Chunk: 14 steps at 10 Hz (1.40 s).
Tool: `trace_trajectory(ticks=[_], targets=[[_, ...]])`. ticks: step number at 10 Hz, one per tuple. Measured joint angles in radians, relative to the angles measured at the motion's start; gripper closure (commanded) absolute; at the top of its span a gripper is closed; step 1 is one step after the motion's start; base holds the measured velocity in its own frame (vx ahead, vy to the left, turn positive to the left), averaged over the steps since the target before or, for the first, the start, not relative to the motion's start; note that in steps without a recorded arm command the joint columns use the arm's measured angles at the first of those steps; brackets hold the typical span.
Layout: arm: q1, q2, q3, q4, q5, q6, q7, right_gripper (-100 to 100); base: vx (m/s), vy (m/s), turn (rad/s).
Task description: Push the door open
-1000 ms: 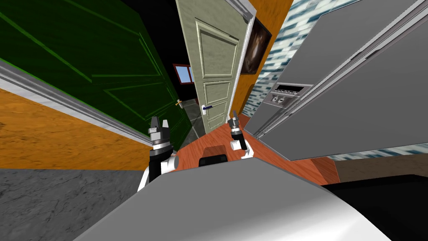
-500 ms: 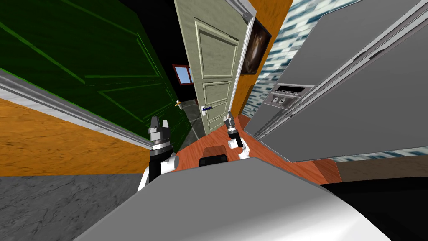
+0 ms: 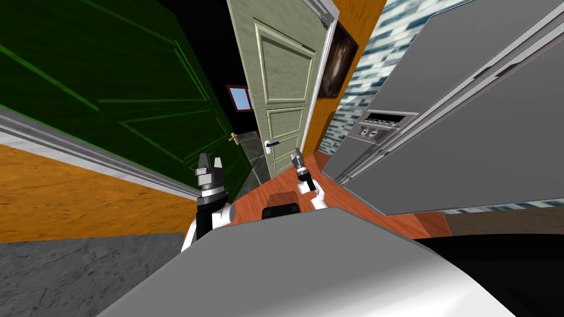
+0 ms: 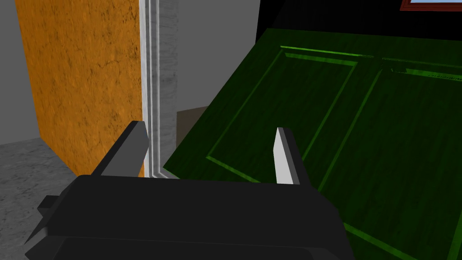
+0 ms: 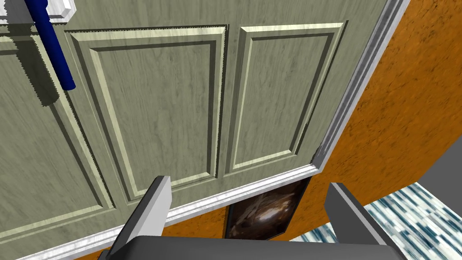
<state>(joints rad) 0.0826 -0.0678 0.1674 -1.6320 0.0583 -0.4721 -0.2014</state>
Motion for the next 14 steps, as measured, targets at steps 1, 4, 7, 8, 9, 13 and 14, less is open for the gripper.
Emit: trace_trajectory(ticks=[1,4,7,8,9,13,14], targets=[[-0.010,0.000,0.010,0.016,0.003,0.005,-0.003,-100,0.038,-0.004,-0.006],[-0.046,-0.003,0.023,0.088,0.007,-0.005,-0.013,-100,0.051,-0.005,-0.011],[-0.098,-0.009,0.043,0.160,0.012,0.005,-0.030,-100,0.064,-0.001,-0.013],[-0.123,-0.012,0.047,0.196,0.013,0.001,-0.035,-100,0.077,0.003,-0.017],[-0.151,-0.009,0.055,0.240,0.016,-0.004,-0.040,-100,0.096,0.002,-0.018],[-0.217,-0.014,0.090,0.353,0.026,0.005,-0.062,-100,0.082,-0.007,-0.013],[-0.246,-0.011,0.096,0.392,0.028,0.004,-0.067,-100,0.098,0.010,-0.012]])
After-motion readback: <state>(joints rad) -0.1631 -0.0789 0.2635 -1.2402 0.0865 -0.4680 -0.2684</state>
